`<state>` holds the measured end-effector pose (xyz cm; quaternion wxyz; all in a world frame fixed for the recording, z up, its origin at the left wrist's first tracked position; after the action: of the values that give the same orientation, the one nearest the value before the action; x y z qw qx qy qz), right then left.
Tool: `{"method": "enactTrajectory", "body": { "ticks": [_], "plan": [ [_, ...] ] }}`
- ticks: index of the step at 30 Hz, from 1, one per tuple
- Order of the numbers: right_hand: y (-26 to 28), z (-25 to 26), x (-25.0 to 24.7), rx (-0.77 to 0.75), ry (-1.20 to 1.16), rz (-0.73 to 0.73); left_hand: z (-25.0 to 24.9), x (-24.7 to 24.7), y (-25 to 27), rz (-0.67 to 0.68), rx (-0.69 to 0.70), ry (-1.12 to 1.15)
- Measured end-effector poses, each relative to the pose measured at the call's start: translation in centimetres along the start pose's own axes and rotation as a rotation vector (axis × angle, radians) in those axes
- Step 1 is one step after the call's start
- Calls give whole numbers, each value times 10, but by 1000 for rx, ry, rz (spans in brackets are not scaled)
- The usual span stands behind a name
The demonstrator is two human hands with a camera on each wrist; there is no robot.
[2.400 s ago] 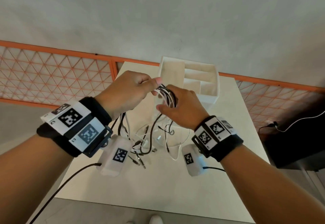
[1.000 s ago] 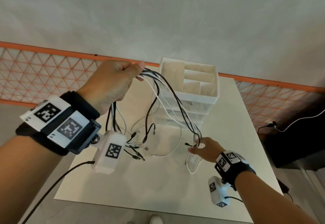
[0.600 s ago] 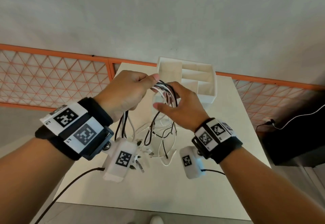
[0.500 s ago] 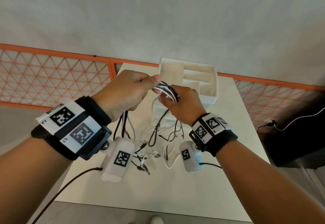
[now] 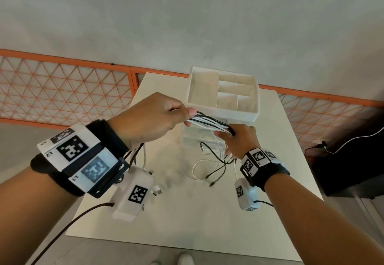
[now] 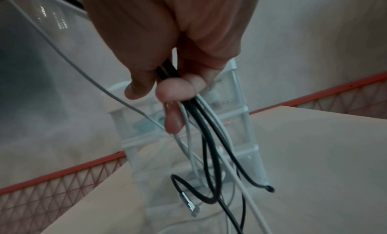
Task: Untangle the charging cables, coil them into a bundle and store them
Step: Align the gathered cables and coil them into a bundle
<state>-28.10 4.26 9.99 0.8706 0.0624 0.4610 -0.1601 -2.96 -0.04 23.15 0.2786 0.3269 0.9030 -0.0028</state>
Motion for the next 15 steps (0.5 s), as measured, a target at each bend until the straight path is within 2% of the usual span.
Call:
{"method": "enactTrajectory", "body": {
  "ticks": [4,10,15],
  "plan": [
    [7,-22,3,116,-50,91,-5,-4,1,-5,9,16],
    [16,-53,-1,229,-12,68,-15,-20,6,-68,24,133],
    [27,-70,-1,318,310,83,-25,-26,10,-88,46,263]
  ]
}}
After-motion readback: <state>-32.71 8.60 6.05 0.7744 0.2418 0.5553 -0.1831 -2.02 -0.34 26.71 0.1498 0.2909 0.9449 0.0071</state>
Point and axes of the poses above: each hand's wrist, its own y-axis away from the middle knuckle, its own x-axis out of the palm, z = x × y, the point moved 1 cm from there along -y, towards the middle knuckle, and after that the axes turned 5 degrees about -x, right-handed, at the moved point
